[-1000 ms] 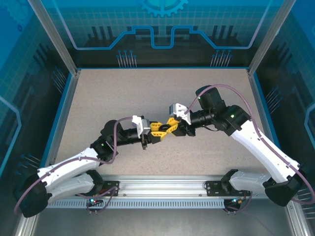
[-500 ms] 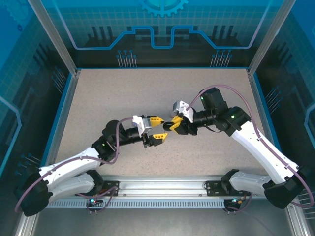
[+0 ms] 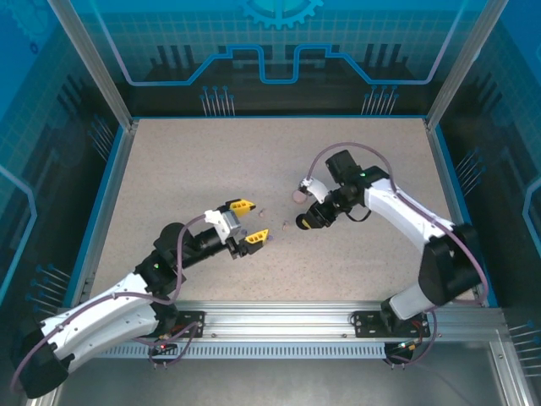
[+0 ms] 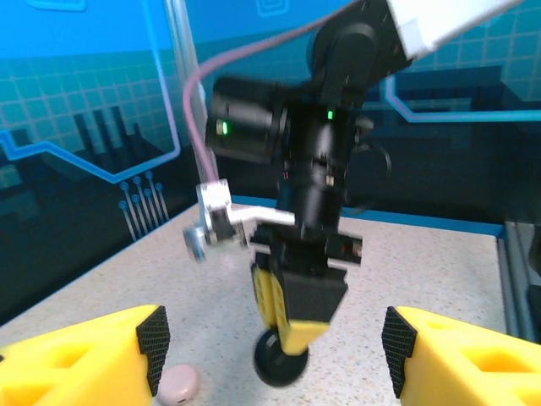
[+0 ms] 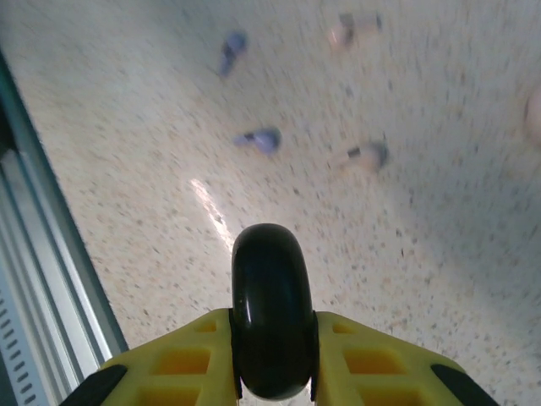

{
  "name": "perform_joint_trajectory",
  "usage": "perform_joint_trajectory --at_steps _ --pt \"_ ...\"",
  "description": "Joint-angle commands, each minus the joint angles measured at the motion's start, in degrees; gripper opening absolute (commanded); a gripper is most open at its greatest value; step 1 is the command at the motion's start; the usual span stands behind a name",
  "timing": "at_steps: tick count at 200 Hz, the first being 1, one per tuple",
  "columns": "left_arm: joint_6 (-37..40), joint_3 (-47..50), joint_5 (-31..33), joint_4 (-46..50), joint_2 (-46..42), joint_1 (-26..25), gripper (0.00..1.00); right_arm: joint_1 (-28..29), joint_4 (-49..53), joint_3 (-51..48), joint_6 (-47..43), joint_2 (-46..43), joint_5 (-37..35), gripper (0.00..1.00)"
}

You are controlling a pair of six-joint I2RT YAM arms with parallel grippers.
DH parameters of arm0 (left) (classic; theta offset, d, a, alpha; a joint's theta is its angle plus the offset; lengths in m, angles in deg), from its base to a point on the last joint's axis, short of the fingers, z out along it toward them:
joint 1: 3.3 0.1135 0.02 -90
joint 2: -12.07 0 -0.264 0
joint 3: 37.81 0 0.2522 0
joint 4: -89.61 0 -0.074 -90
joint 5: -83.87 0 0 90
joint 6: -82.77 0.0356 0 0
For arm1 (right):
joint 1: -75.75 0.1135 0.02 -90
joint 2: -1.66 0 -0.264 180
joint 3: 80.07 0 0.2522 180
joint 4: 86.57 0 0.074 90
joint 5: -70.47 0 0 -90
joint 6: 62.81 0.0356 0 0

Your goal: Insert the wireless bluetooth earbuds into the charging case

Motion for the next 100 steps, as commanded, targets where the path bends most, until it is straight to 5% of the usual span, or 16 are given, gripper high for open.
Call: perform_joint_trajectory --at_steps 1,100 --pt "1.47 0.96 6.66 3.03 -1.50 0.01 0.70 -0.63 2.31 0.40 1.01 4.26 -1.71 0.23" --pt "0.73 0.93 9.24 1.85 -0.29 -0.03 0.70 -1.29 4.87 4.23 -0.41 19.68 -2.71 0.27"
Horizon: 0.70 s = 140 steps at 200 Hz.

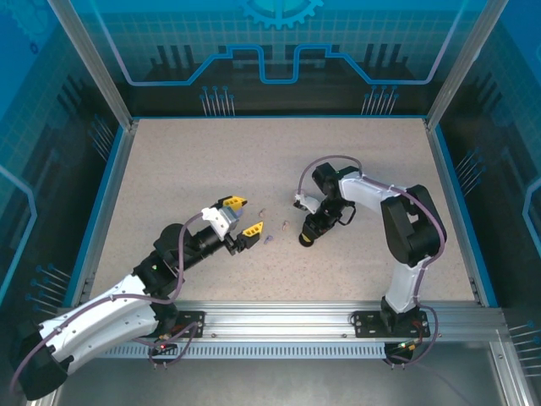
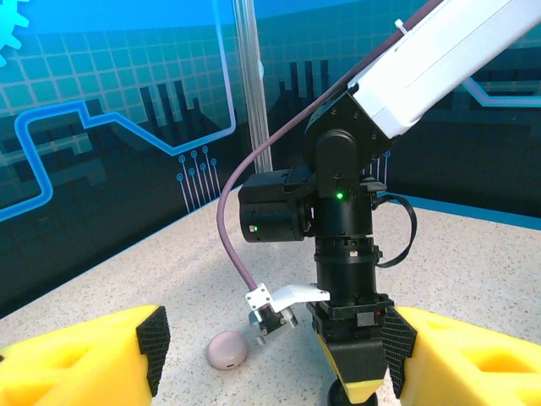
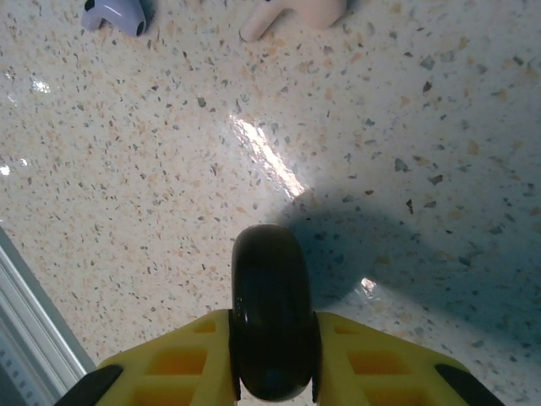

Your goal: Insert the wireless bluetooth earbuds into the charging case

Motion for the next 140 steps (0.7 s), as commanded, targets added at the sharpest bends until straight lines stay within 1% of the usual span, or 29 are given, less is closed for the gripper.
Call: perform_joint_trajectory --at_steps 1,16,41,47,59,92,121,140 --pt "0.64 0.60 1.41 -0.64 0.39 0.00 0.70 -1.14 1.27 1.28 -0.27 1.55 -0.51 0.27" --pt "0.63 0.55 1.86 -0.86 0.84 -0.09 0.70 -1.26 1.52 1.74 -0.03 2.44 -0.96 0.31" --pt "0.66 0.55 2.27 -0.99 1.23 -0.02 0.70 -1.49 1.09 1.96 0.70 1.33 -2.51 0.44" --pt "0.62 0.58 2.26 -1.05 1.27 -0.02 0.71 -1.46 1.00 2.15 0.71 0.65 -3.05 0.46" --pt "0.66 0.55 2.40 -1.27 1.27 -0.01 0.71 -1.44 0.37 2.64 0.79 -1.06 -4.69 0.50" --pt "0.57 0.60 2.52 -1.67 1.32 -0.06 0.71 -1.27 0.44 5.96 0.08 -4.60 -10.06 0.63" --pt "0.38 0.65 2.60 -1.85 1.41 -0.04 0.71 -0.57 0.08 10.57 -2.04 -3.15 -16.02 0.70" --pt "0.31 0.56 2.62 -1.72 1.41 -0.03 0.71 -0.17 -1.98 13.27 -4.44 -1.59 -18.33 0.78"
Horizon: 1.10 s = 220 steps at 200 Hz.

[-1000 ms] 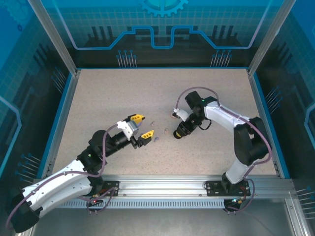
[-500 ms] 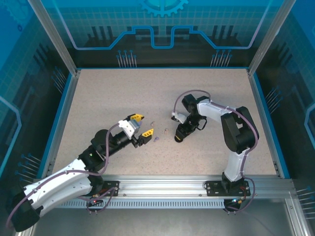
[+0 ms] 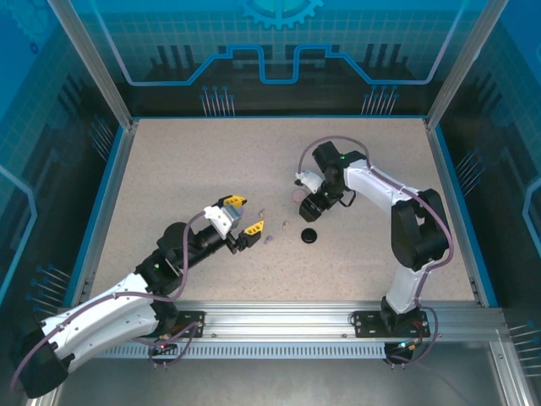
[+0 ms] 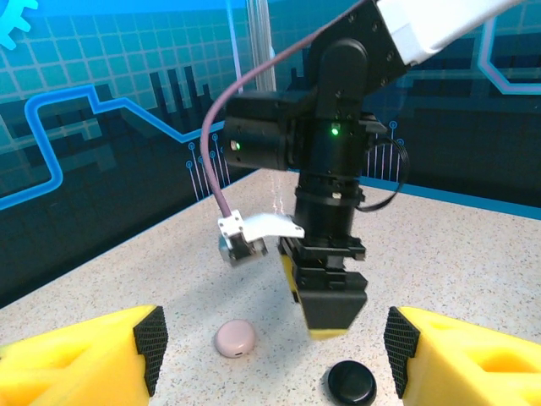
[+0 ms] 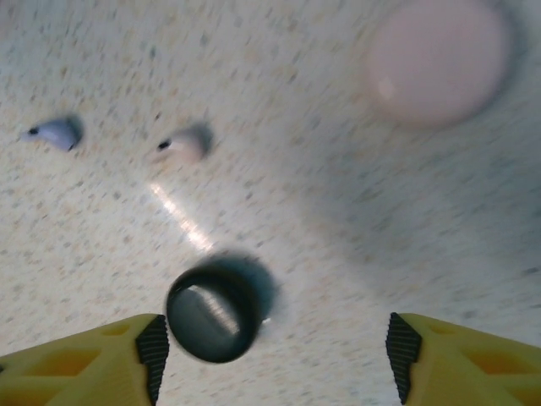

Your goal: Insert the wireless bluetooth earbuds into the charging case

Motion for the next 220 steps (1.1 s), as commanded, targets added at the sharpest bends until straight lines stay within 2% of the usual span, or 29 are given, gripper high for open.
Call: perform_joint_trajectory --at_steps 1,55,96,142,220 --pt "0.33 0.55 0.98 -1.63 0.03 0.00 0.71 0.47 -1.00 3.51 -3.31 1.26 -5.21 0.78" --pt "-0.32 -0.21 0.89 0.03 -0.84 -0.02 0.71 1.54 4.80 19.09 -9.26 14.14 -8.47 0.86" --pt "-0.11 -0.21 1.40 1.07 -1.63 -0.05 0.71 2.06 8.84 27.25 -6.14 21.97 -9.16 0.88" --pt "0.53 -0.36 1.67 1.73 -1.63 -0.05 0.71 3.21 9.54 28.46 -2.03 26.05 -9.00 0.88" --pt "0.60 -0.43 1.48 1.85 -1.64 -0.01 0.72 4.08 9.46 29.83 0.74 28.73 -10.93 0.79"
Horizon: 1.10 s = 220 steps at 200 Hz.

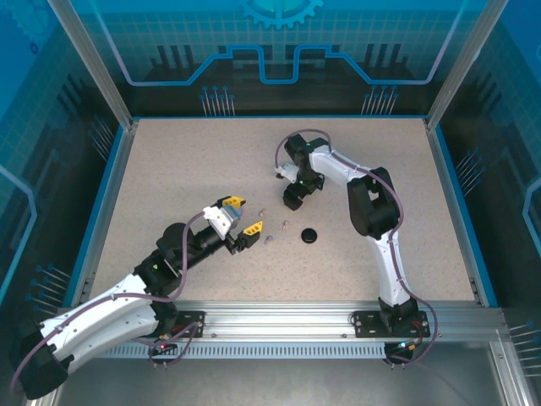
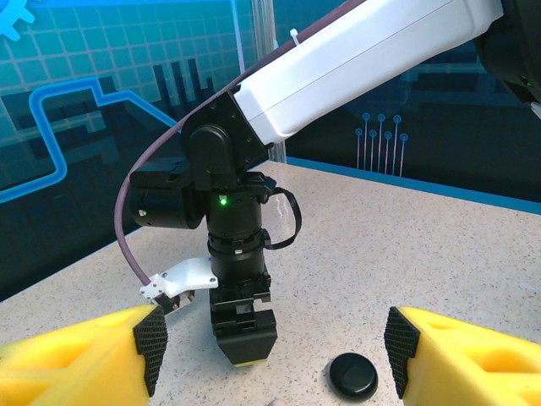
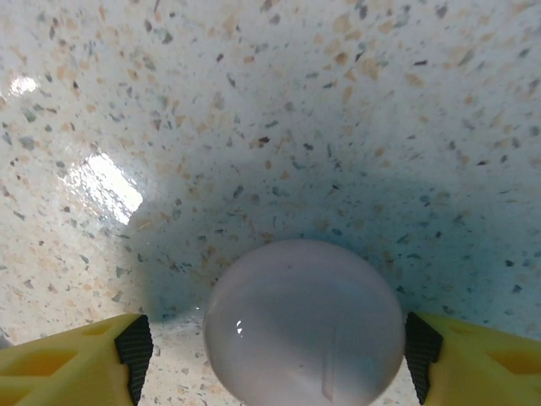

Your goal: Insert the wireless bluetooth earbuds into the charging case

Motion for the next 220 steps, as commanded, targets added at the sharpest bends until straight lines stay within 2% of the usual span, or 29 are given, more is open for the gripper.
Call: perform_joint_trajectory --at_steps 1,25,68,84,127,185,204,220 --pt "0.75 -0.47 0.86 0.04 -0.66 -0.04 0.71 0.65 2.02 2.00 1.33 1.39 -0.77 0.79" --pt "0.79 -0.43 0.96 0.03 -0.65 -0.05 0.71 0.57 2.39 3.31 1.57 3.64 -0.85 0.77" --pt "0.75 -0.51 0.91 0.39 -0.81 -0.04 0.72 0.63 3.82 4.26 1.70 5.24 -0.94 0.66" --pt "0.70 -0.35 1.05 0.54 -0.92 0.02 0.72 0.57 3.83 3.60 1.72 5.08 -1.25 0.61" --pt "0.44 -0.39 1.11 0.39 -0.78 0.01 0.72 0.57 0.51 -0.58 0.82 2.00 -0.72 0.56" --pt "-4.53 -1.74 3.43 2.61 0.80 0.81 0.73 0.31 -7.28 -10.32 -1.22 -12.83 1.90 0.52" --pt "-8.97 -3.41 2.48 5.36 2.25 3.45 0.72 0.27 -10.85 -15.85 -1.98 -19.53 3.51 0.52" --pt "-14.68 -4.82 -0.47 7.55 3.65 7.69 0.71 0.29 -14.41 -21.39 -2.48 -25.88 5.24 0.51"
